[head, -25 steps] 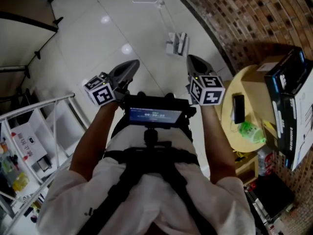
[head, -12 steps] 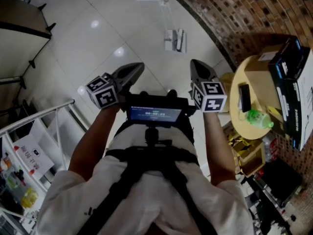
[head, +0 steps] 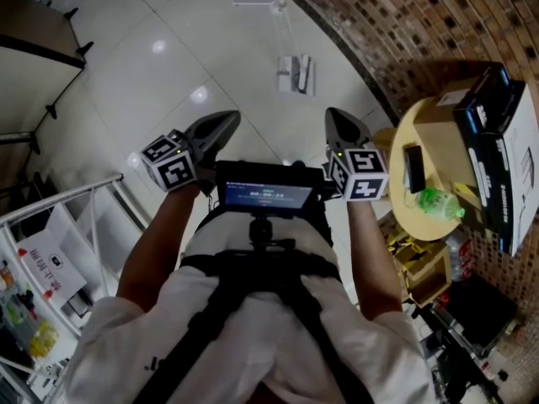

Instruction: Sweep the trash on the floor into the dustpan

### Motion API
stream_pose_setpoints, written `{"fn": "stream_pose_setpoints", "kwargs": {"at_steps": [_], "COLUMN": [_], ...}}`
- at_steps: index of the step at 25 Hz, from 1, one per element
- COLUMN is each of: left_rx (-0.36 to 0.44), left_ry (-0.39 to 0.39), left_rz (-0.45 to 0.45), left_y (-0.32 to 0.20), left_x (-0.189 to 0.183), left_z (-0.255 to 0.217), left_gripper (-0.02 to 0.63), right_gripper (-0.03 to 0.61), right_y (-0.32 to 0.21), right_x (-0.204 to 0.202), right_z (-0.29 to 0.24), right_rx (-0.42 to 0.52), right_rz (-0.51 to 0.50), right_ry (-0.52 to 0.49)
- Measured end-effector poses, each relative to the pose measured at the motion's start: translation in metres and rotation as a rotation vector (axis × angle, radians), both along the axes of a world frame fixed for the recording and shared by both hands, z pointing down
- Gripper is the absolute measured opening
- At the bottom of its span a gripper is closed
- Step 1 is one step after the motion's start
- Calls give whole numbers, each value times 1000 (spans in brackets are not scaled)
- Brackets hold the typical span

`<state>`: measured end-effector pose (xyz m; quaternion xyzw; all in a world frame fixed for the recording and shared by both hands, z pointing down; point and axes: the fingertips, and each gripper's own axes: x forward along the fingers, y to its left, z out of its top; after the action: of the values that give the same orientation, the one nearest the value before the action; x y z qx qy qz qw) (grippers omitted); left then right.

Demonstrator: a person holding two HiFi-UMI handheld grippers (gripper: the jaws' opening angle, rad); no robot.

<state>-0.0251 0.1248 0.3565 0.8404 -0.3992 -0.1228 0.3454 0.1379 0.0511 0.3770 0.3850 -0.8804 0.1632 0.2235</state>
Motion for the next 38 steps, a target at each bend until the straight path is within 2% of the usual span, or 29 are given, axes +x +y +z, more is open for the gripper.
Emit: {"fn": "stream_pose_setpoints", "kwargs": {"at_steps": [3,8,16,25,38], "left_rx": [4,5,8,-3,-15], "left_ry": [-3,12,2,-13,-19], "left_rz": [-9,-16,13,48,62], "left_y": [1,1,-5,-7,-8], "left_x": [11,35,61,78,84], "left_z": [-4,-8,-13,-13,-12], "left_gripper": [3,3,3,3,3], "right_gripper": [0,0,0,0,0], "right_y": [-2,3,-3,-6,-12], "right_x": [9,22,36,46,46], "right_z": [-7,-2,-14,-13,-14], "right_rx": [13,-32,1,-14,-22], "right_rz": [-16,-57,-54,-52,-68], "right_ry": [-8,17,-11,-19,-17]}}
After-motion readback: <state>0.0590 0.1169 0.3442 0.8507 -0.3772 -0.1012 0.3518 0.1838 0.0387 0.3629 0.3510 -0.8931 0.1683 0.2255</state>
